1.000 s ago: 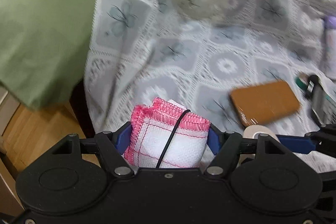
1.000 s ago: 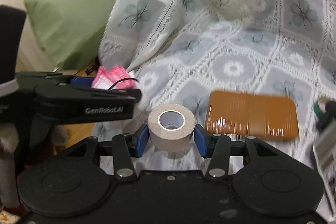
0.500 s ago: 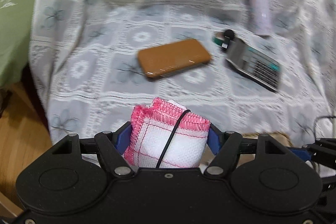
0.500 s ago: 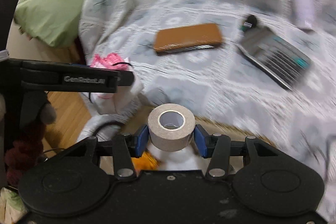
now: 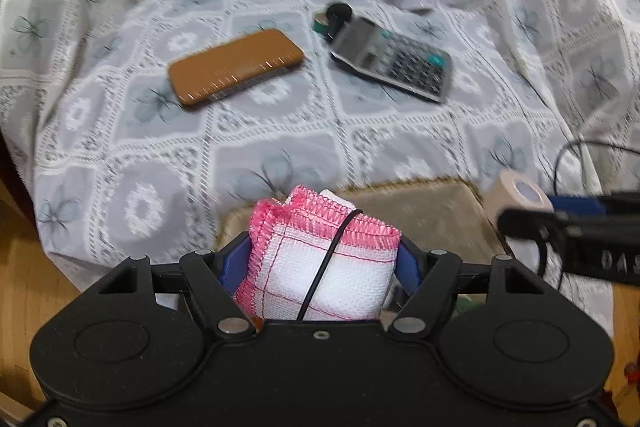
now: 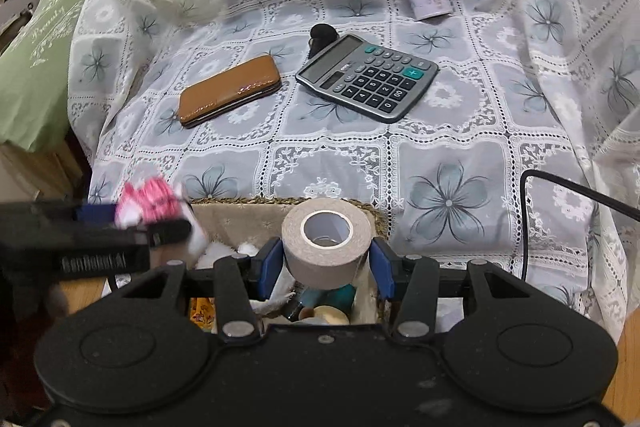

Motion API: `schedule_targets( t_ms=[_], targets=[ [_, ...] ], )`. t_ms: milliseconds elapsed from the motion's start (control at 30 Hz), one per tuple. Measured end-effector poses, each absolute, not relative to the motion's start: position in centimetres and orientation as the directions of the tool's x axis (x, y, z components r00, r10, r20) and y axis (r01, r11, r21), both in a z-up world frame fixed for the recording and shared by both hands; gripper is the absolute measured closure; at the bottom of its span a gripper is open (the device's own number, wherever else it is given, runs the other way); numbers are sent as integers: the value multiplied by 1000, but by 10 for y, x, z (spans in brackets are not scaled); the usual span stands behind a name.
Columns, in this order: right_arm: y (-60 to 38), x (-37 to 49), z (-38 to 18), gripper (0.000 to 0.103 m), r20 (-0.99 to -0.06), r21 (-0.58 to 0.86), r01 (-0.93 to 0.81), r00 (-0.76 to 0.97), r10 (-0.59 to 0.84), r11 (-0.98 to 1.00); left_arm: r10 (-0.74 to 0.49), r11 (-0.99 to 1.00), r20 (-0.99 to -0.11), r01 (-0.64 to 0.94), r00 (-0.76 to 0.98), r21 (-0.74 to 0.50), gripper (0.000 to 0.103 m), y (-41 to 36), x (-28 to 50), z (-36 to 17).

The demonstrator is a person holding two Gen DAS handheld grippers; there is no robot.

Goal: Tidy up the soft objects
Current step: 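Carry the towel bundle and tape roll over the basket with both grippers, then lower the towel bundle and tape roll into the basket, opening both grippers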

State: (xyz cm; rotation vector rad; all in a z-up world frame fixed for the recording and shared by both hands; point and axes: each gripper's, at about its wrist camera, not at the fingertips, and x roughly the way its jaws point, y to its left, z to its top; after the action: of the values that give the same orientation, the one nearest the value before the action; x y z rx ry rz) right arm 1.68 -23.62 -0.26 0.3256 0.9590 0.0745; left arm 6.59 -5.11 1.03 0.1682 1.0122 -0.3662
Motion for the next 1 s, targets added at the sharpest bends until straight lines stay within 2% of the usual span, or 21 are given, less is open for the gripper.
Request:
schedule_targets(
  t_ms=[567,1000],
  targets=[
    [-224,25,-17,56,-819,334,88,520,243,938,-198,934,-898,353,392,-52,35,-49,60,-11],
    [-221,28,-15,55,-818,338,88,521,246,937,-217,936,-901,342,376,-82,30,-45,63,-13]
  ],
)
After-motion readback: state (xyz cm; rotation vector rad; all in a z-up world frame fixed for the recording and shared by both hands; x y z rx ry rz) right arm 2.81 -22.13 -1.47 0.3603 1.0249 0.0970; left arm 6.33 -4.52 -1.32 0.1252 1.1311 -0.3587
